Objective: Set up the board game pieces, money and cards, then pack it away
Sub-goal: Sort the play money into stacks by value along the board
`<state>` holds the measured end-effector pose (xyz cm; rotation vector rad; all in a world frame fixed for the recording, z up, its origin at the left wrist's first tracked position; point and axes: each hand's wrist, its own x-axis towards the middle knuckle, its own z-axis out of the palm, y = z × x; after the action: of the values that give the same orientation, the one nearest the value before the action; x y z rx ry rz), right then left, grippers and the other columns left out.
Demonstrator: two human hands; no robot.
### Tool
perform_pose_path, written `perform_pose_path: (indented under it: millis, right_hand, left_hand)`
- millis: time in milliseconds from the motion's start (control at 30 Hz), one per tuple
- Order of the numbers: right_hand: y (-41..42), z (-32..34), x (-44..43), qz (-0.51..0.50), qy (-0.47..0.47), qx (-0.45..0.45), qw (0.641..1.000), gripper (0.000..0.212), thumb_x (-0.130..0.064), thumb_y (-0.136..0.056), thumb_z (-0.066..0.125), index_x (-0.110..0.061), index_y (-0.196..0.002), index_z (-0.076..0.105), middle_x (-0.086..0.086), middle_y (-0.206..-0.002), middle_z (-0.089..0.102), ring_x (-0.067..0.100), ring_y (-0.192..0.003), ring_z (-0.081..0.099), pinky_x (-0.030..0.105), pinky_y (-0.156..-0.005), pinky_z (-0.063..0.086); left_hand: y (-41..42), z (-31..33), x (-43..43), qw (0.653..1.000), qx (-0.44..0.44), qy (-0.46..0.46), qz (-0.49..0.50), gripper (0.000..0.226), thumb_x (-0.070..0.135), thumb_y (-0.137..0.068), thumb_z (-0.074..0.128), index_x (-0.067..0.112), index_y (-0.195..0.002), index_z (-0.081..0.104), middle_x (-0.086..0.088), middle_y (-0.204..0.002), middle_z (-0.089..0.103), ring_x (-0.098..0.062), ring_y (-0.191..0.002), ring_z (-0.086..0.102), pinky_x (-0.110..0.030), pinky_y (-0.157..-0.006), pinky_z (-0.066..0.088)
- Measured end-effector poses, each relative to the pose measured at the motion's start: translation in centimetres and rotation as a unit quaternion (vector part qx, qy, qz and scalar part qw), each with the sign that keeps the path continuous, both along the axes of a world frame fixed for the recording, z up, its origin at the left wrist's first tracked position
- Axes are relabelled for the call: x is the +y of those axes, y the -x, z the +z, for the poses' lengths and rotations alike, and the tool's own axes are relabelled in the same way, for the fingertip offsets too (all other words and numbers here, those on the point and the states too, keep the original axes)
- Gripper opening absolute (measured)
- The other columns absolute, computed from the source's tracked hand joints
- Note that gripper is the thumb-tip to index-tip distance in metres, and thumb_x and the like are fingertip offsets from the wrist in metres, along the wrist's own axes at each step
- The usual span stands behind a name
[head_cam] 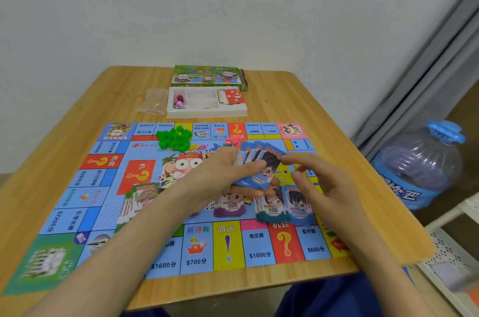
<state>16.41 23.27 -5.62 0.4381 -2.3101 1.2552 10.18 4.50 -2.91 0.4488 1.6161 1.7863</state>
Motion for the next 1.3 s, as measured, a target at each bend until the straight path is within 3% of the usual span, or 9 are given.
perform_pose_path:
  millis: [133,300,400,467,667,767,833,1067,1300]
  right_hand:
    - [0.0,0.1,0.0,0.004,0.003,-0.009,1.000,0.027,-0.031,-0.089,0.049,-0.031,-0.112,0.062,-0.019,-0.114,0.063,0.001,-0.107,0.058,0.011,-0.085,0.043]
    - [-0.4,0.6,-0.1,-0.070,0.105,-0.007,0.992,0.009,-0.038,-0.083,0.065,-0.031,-0.087,0.067,-0.014,-0.092,0.070,0.005,-0.088,0.065,0.017,-0.072,0.051]
    - [-0.2,0.8,0.2,-0.117,0.204,-0.040,0.971,0.008,-0.023,-0.075,0.070,-0.021,-0.075,0.063,-0.006,-0.076,0.069,0.008,-0.074,0.065,0.018,-0.065,0.052]
    - [0.2,0.6,0.4,-0.123,0.210,-0.081,0.967,0.012,-0.009,-0.081,0.067,-0.017,-0.081,0.059,-0.007,-0.072,0.068,0.008,-0.071,0.064,0.016,-0.063,0.052]
    - [0.7,-0.4,0.6,-0.143,0.083,-0.165,0.972,0.019,-0.011,-0.095,0.050,-0.024,-0.086,0.062,0.001,-0.078,0.067,0.017,-0.073,0.064,0.031,-0.058,0.050]
    - [0.8,-0.5,0.5,-0.126,0.012,-0.176,0.976,0.019,-0.010,-0.094,0.053,-0.025,-0.084,0.058,0.011,-0.068,0.064,0.011,-0.058,0.056,0.016,-0.049,0.040]
    - [0.8,-0.6,0.4,-0.120,-0.024,-0.182,0.976,0.021,-0.010,-0.094,0.053,-0.027,-0.083,0.055,0.012,-0.067,0.064,0.008,-0.055,0.051,0.014,-0.050,0.038]
    - [0.8,-1.1,0.4,-0.129,-0.146,-0.171,0.966,0.019,-0.015,-0.093,0.053,-0.031,-0.085,0.048,0.000,-0.066,0.055,0.006,-0.057,0.047,0.019,-0.054,0.036]
    - [1.0,-2.0,0.9,-0.128,-0.269,-0.095,0.950,0.011,-0.019,-0.091,0.055,-0.028,-0.093,0.049,-0.012,-0.086,0.045,0.005,-0.079,0.041,0.019,-0.066,0.033]
  left_hand:
    - [0.0,0.0,0.0,1.000,0.001,-0.003,-0.002,0.028,0.025,-0.075,0.061,0.015,-0.101,0.065,-0.007,-0.087,0.075,-0.023,-0.076,0.073,-0.020,-0.059,0.058]
    - [0.0,0.1,-0.1,1.000,-0.005,-0.012,0.009,0.019,0.021,-0.084,0.057,0.011,-0.099,0.062,-0.008,-0.085,0.075,-0.020,-0.074,0.073,-0.019,-0.057,0.057]
    - [0.2,0.1,-0.1,1.000,-0.011,-0.018,0.019,0.024,0.022,-0.081,0.058,0.005,-0.098,0.062,-0.009,-0.086,0.075,-0.021,-0.073,0.073,-0.018,-0.055,0.056]
    - [0.3,0.1,-0.1,1.000,-0.006,-0.015,0.026,0.030,0.025,-0.076,0.060,0.004,-0.097,0.063,-0.009,-0.087,0.075,-0.021,-0.073,0.073,-0.018,-0.055,0.056]
    - [0.4,0.0,-0.1,0.999,-0.001,-0.013,0.035,0.032,0.026,-0.073,0.060,0.005,-0.097,0.063,-0.007,-0.086,0.075,-0.020,-0.072,0.073,-0.018,-0.056,0.056]
    - [0.4,0.0,0.0,0.999,-0.001,-0.010,0.037,0.031,0.026,-0.073,0.060,0.005,-0.096,0.063,-0.007,-0.085,0.075,-0.019,-0.072,0.073,-0.018,-0.055,0.056]
    - [0.4,0.0,0.0,0.999,-0.003,-0.006,0.040,0.032,0.026,-0.073,0.060,0.005,-0.096,0.063,-0.007,-0.085,0.075,-0.019,-0.071,0.073,-0.018,-0.055,0.056]
    - [0.2,0.2,0.0,0.999,-0.005,-0.008,0.035,0.031,0.024,-0.075,0.059,0.004,-0.099,0.061,-0.008,-0.085,0.075,-0.020,-0.071,0.073,-0.019,-0.056,0.056]
    - [0.2,0.2,-0.1,0.999,-0.010,-0.006,0.032,0.017,0.016,-0.087,0.056,0.004,-0.098,0.061,-0.009,-0.085,0.075,-0.020,-0.071,0.073,-0.018,-0.055,0.056]
